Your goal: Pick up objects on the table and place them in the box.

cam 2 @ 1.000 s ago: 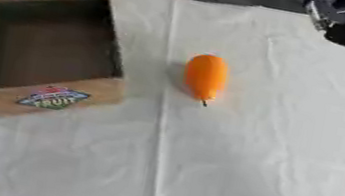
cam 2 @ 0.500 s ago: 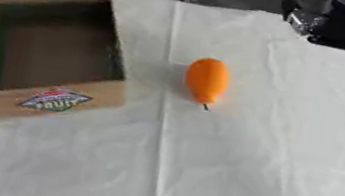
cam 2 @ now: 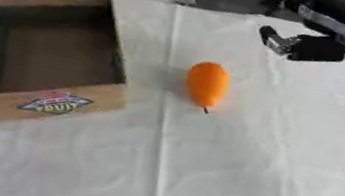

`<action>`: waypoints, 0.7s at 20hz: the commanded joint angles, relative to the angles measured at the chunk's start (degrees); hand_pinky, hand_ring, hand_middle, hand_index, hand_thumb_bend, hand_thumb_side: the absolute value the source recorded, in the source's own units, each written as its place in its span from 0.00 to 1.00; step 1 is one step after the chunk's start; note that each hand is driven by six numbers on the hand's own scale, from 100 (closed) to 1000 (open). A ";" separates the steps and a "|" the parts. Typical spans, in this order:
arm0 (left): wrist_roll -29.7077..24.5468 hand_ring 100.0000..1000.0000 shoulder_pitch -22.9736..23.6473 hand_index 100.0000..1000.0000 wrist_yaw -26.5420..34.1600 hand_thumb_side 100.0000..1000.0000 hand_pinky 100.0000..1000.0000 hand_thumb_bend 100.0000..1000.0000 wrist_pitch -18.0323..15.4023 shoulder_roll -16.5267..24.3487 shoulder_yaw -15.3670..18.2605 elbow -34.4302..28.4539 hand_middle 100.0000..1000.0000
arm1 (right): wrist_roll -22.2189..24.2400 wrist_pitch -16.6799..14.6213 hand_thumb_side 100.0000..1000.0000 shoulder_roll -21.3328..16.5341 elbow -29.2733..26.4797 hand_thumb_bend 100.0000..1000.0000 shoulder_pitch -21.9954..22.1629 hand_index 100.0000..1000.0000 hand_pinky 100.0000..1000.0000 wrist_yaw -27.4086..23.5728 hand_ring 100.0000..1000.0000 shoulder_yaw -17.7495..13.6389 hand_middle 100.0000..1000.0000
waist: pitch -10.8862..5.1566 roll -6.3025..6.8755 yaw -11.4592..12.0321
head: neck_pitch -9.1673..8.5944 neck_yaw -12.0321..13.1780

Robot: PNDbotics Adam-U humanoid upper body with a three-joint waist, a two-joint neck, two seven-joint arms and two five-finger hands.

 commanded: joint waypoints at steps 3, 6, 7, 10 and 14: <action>-0.37 0.46 -0.61 0.67 0.45 0.97 0.34 0.00 0.06 0.64 -0.38 -0.96 0.59 | 4.12 -1.28 0.75 0.53 2.37 0.07 -2.51 1.00 0.95 1.48 0.95 1.81 0.87 | -0.93 0.02 0.29 | -0.92 -0.52; -0.47 0.46 -0.67 0.67 0.48 0.97 0.34 0.00 0.10 0.58 -0.42 -0.96 0.59 | 6.71 -0.90 0.66 1.77 3.68 0.04 -3.40 1.00 0.95 2.18 0.95 2.31 0.88 | -0.86 0.02 0.40 | -0.97 -0.52; -0.50 0.46 -0.71 0.67 0.50 0.97 0.34 0.00 0.10 0.56 -0.43 -0.96 0.59 | 7.29 -0.74 0.65 2.31 3.93 0.03 -3.57 1.00 0.95 2.41 0.95 2.36 0.87 | -0.84 0.02 0.42 | -1.00 -0.51; -0.58 0.46 -0.79 0.67 0.54 0.97 0.34 0.00 0.13 0.48 -0.47 -0.96 0.59 | 8.57 -0.56 0.73 3.53 4.25 0.14 -3.55 1.00 0.95 2.79 0.95 2.70 0.89 | -0.77 0.04 0.49 | -1.20 -0.31; -0.70 0.46 -0.92 0.67 0.64 0.97 0.34 0.00 0.15 0.39 -0.54 -0.96 0.59 | 9.48 -0.38 0.83 4.81 5.14 0.26 -3.43 1.00 0.95 4.23 0.95 3.53 0.90 | -0.70 0.11 0.69 | -1.31 -0.24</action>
